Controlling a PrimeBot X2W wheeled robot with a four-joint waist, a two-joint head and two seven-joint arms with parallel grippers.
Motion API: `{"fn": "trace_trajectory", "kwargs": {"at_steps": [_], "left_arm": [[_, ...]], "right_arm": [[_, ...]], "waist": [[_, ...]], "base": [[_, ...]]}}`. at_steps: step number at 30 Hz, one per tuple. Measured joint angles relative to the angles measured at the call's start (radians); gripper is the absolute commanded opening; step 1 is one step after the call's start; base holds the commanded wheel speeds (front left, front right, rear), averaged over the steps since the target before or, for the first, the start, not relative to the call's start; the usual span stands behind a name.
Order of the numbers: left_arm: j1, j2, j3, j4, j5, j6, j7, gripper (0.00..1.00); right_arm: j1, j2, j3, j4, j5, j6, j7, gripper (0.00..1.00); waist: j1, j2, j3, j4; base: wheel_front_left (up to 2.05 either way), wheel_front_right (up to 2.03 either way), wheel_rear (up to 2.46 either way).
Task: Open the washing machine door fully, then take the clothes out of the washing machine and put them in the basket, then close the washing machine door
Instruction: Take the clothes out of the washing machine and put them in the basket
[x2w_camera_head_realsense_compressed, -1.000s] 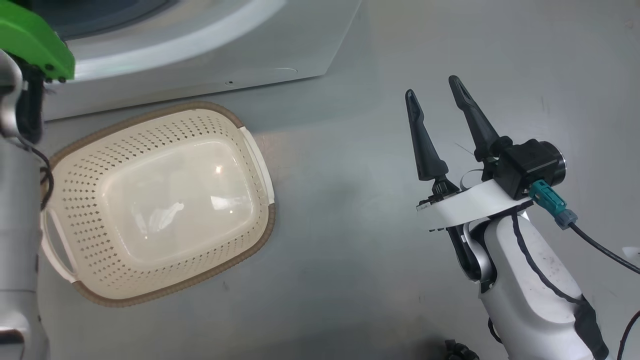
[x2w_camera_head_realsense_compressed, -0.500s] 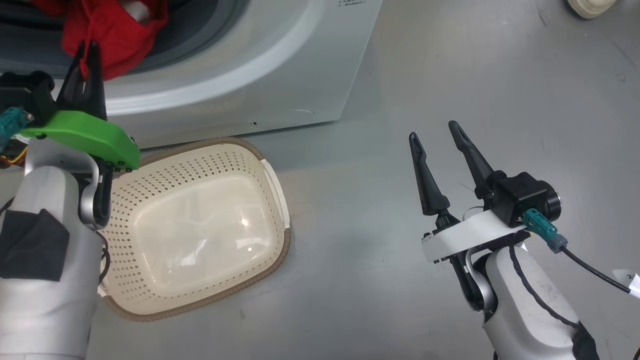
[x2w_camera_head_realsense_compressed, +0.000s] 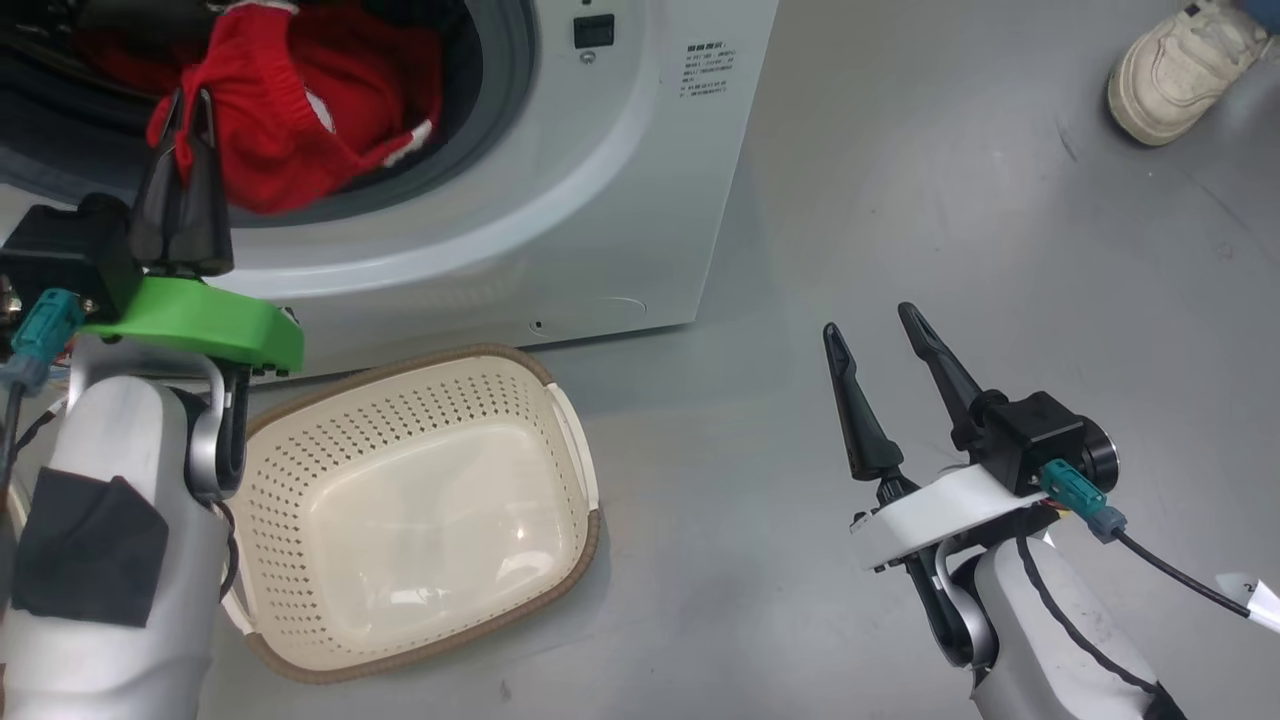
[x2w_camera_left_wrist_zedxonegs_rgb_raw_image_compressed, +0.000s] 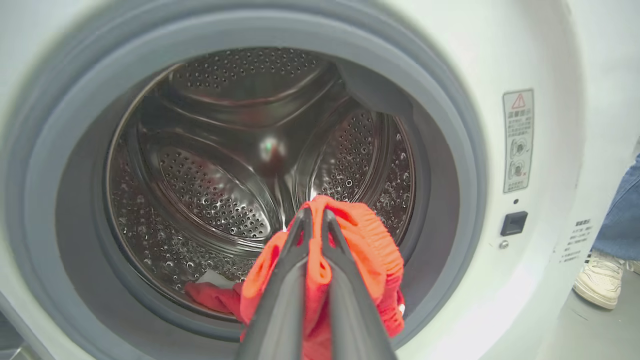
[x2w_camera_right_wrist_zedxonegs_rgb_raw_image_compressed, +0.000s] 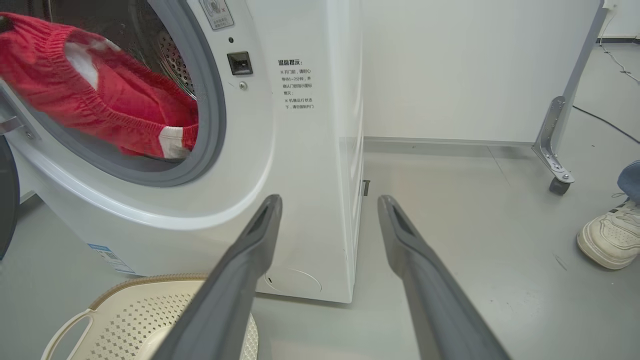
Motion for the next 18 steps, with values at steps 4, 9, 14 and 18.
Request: {"fn": "trace_trajectory", "kwargs": {"at_steps": [4,9,14,18], "left_arm": [[0.033,-0.005,0.0,-0.06,0.003,0.014,-0.008,0.0],[0.083,-0.013,0.003,-0.137,0.008,0.023,-0.016,0.0],[0.163,-0.021,0.003,-0.196,0.008,0.041,-0.017,0.0],[0.229,-0.031,-0.004,-0.233,0.01,0.049,-0.017,0.0]], "right_arm": [[0.019,0.0,-0.008,0.006,0.0,0.005,0.0,1.0],[0.047,0.0,-0.01,0.015,0.003,0.005,0.0,1.0],[0.086,0.001,-0.012,0.022,0.008,0.005,0.0,1.0],[0.119,0.001,-0.013,0.024,0.008,0.005,0.0,1.0]], "waist": [[0.0,0.0,-0.039,0.005],[0.0,0.0,-0.088,0.011],[0.0,0.0,-0.138,0.016],[0.0,0.0,-0.177,0.022]], "base": [[0.0,0.0,0.0],[0.0,0.0,0.0],[0.0,0.0,0.0],[0.0,0.0,0.0]]}}
